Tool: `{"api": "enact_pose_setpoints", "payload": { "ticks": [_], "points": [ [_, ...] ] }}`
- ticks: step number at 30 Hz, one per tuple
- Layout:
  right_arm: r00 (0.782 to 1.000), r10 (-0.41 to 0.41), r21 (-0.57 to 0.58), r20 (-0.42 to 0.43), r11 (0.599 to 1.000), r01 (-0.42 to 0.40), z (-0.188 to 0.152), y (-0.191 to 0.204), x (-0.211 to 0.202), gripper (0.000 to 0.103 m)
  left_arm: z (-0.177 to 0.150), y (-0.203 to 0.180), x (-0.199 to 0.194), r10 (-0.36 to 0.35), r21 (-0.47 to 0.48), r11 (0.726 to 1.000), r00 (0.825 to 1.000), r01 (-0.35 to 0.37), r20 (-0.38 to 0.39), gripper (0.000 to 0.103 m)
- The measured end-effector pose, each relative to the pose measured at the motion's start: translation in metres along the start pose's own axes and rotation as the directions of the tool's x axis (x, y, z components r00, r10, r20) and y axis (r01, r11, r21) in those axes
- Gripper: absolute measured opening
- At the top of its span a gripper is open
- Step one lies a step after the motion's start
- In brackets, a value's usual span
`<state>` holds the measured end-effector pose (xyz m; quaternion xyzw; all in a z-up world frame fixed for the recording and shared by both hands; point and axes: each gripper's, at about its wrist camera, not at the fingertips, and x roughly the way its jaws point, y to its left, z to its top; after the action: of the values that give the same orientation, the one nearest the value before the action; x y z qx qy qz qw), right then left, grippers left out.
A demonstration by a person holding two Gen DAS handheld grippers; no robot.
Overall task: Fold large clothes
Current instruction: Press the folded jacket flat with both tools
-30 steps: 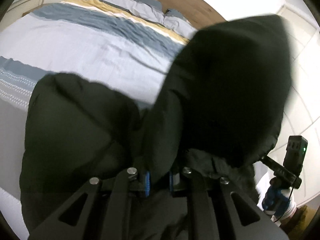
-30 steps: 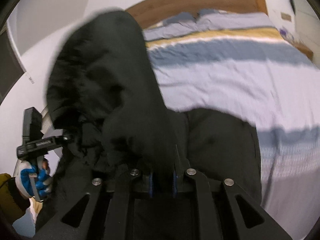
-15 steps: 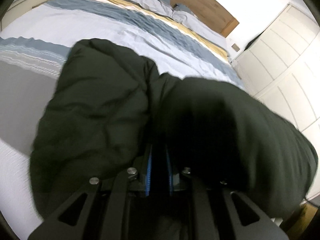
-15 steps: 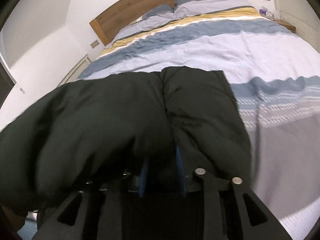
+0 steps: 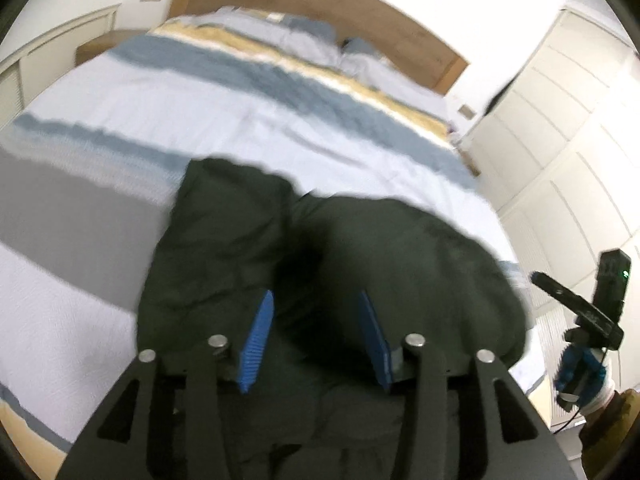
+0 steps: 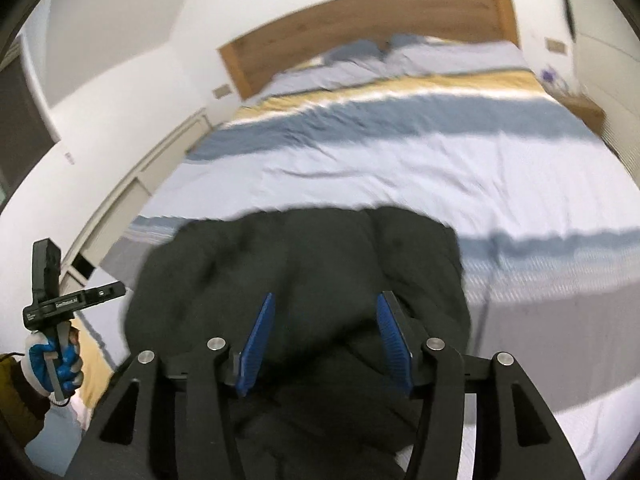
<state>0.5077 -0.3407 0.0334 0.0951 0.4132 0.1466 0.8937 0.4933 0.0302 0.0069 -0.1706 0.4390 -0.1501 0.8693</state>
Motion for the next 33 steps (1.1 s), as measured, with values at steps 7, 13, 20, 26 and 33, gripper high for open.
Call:
{"api": "enact_pose_setpoints", "payload": {
  "ticks": [7, 13, 20, 26, 33],
  "points": [
    [0.998, 0.041, -0.109, -0.052, 0.993, -0.047, 0.02, 0.049, 0.018, 0.065, 0.02, -0.059, 0.012, -0.082, 0.063, 0.995, 0.997, 0.082, 0.002, 0.059],
    [0.987, 0.025, -0.159, -0.161, 0.986, -0.051, -0.01, 0.063, 0.058, 0.071, -0.007, -0.072, 0.065, -0.016, 0.122, 0.992, 0.997, 0.025, -0.076, 0.059],
    [0.963, -0.042, -0.175, -0.265, 0.985, -0.005, -0.065, 0.053, 0.101, 0.071, -0.049, -0.037, 0.111, 0.083, 0.102, 0.992, 0.989, -0.07, -0.124, 0.059],
    [0.963, -0.056, -0.154, -0.263, 0.988, 0.016, -0.065, 0.048, 0.127, 0.072, -0.042, -0.031, 0.138, 0.127, 0.11, 0.987, 0.985, -0.114, -0.117, 0.059],
    [0.967, -0.065, -0.138, -0.247, 0.99, 0.032, -0.041, 0.046, 0.154, 0.072, -0.004, -0.016, 0.167, 0.161, 0.118, 0.982, 0.979, -0.146, -0.126, 0.059]
  ]
}}
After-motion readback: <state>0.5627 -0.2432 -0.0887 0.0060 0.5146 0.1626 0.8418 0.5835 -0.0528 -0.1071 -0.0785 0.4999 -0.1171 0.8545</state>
